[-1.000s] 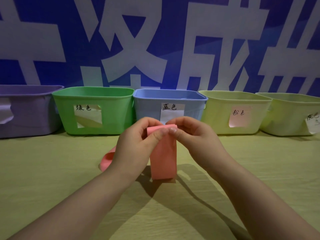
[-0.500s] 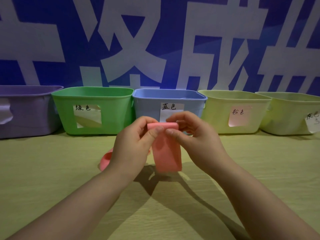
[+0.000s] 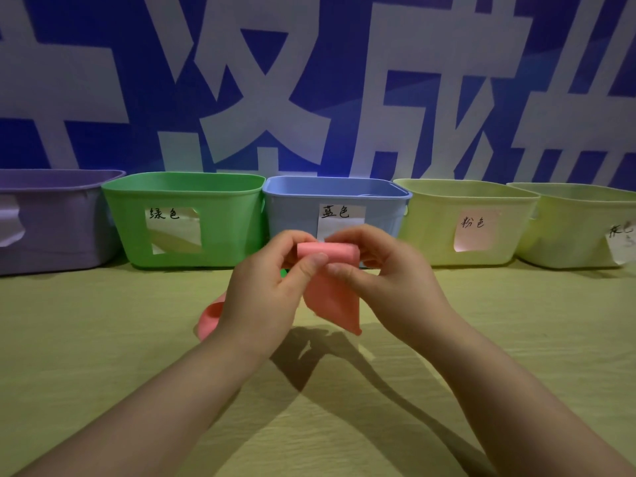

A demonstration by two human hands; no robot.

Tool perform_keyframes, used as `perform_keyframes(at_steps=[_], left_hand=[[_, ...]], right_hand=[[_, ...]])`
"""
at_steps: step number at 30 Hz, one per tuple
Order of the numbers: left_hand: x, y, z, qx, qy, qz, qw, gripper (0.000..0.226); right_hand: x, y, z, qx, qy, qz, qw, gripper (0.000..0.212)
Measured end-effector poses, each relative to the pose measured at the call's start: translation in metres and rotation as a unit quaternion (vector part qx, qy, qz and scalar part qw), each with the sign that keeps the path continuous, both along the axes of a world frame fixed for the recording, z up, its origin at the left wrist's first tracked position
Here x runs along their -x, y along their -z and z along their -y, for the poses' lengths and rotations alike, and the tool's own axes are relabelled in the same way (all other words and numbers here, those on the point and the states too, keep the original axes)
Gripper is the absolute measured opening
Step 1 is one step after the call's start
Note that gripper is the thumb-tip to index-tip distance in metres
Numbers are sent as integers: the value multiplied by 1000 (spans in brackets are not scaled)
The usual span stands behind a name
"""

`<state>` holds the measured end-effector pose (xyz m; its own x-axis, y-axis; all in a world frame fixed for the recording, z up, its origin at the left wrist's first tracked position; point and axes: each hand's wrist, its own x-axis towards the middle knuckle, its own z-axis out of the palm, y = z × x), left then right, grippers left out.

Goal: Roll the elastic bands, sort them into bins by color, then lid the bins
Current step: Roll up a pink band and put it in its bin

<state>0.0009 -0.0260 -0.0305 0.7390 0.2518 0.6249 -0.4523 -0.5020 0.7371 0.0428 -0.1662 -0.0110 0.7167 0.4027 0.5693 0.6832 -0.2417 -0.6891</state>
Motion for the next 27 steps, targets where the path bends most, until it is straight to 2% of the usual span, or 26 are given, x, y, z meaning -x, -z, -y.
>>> perform_keyframes(at_steps=[3,5,8,11,14,17,19,23,26,27], left_hand=[[3,0,3,-2,22,-14,1000,27],[5,-1,3,-40,9,-10,999,26],[4,-1,1,-50,-14,12,999,19],[3,-2,0,-66,-32,21,997,13],[3,-2,0,-69,-36,11,997,14],[1,-1,-1,-46,-28,13,998,21],[2,-1,0,-26,-6,3,1000,25],[3,-1,1,-45,4,-1,999,17],[3,-1,-1,-46,8,1,999,12],[4,-2,0,-45,5,2,999,22]], right_hand=[[-2,-1,1,-15,11,-23,1000,10],[-2,-1,2,-17,11,-33,999,6],[-2,-1,2,10,0,-44,999,3],[0,-2,1,9,-8,-51,999,13],[1,-2,3,-8,-7,-39,999,34],[-1,-2,3,-7,9,-1,1000,24],[-2,-3,3,-7,10,-6,1000,19],[-2,-2,1,6,1,-17,1000,11],[-1,-1,2,-11,-13,-29,999,22],[-1,-2,2,-19,-20,-35,999,27]])
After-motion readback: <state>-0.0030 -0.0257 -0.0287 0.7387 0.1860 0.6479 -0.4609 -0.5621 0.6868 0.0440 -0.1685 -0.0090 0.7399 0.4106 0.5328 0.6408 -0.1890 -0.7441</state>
